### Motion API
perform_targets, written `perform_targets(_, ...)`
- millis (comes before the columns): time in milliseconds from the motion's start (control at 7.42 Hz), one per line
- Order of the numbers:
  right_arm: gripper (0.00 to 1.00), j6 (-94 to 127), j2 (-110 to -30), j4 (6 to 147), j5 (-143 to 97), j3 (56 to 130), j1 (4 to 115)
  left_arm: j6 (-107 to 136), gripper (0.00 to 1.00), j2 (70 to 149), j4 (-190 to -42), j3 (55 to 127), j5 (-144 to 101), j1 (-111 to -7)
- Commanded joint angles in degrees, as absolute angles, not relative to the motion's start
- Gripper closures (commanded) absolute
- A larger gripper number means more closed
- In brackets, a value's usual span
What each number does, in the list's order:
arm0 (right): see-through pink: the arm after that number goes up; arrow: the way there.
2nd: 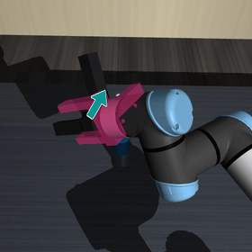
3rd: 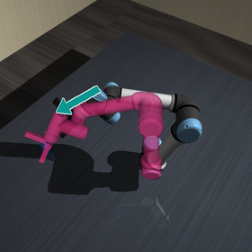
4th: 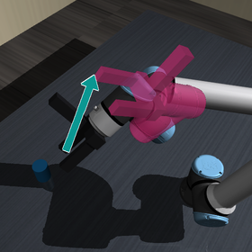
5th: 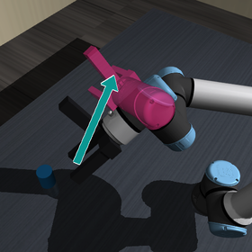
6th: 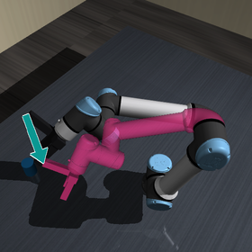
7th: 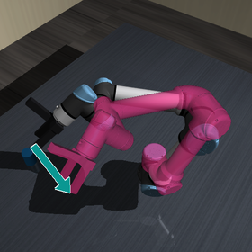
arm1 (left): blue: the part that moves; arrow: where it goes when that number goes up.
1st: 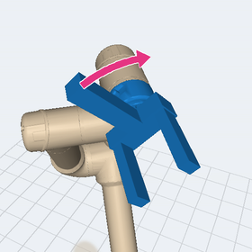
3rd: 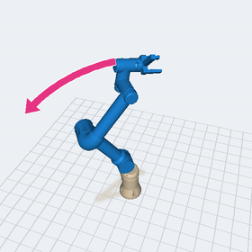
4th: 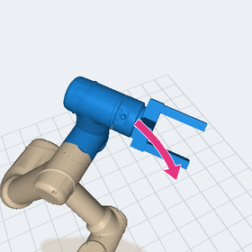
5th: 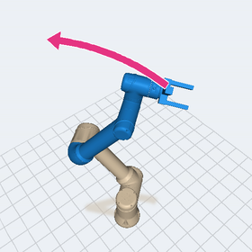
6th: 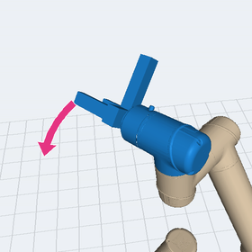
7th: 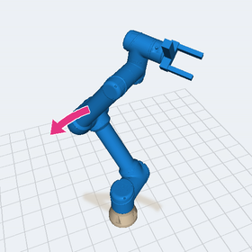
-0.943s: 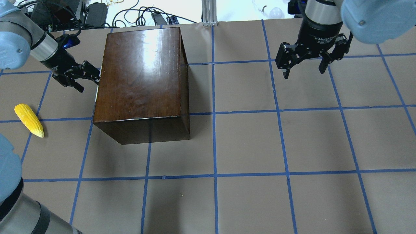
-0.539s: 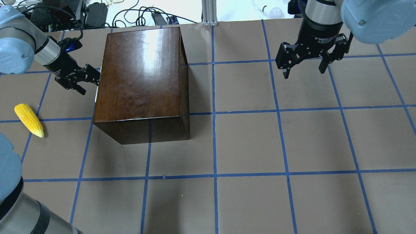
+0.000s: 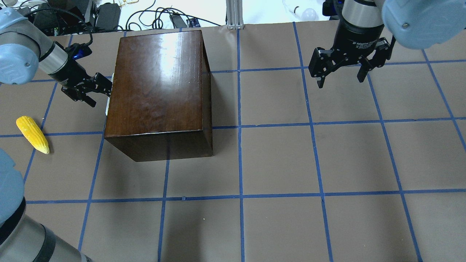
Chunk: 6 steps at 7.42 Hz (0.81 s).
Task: Open drawer and put corn inside
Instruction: 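Pull the drawer open with the left gripper, away from the cabinet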
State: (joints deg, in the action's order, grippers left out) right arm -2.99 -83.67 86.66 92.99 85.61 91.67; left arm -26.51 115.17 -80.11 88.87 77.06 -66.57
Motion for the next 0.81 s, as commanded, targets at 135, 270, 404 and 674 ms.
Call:
perform_targets(135, 0.00, -3.0, -83.7, 86.7, 93.0, 85.6, 91.7, -27.3, 0.00, 115.6, -79.8, 88.8, 77.3, -64.3)
perform_targets(270, 0.00, -3.0, -83.7, 86.7, 93.0, 85.6, 91.7, -27.2, 0.00, 115.6, -79.0, 88.8, 77.4, -63.6)
perform_targets(404, 0.00, -3.0, -83.7, 86.7, 93.0, 85.6, 91.8, -27.3, 0.00, 115.6, -78.9, 88.8, 77.4, -63.0)
perform_targets(674, 0.00, -3.0, -83.7, 86.7, 93.0, 85.6, 91.8, -27.9, 0.00, 115.5, -78.9, 88.7, 77.4, -61.5)
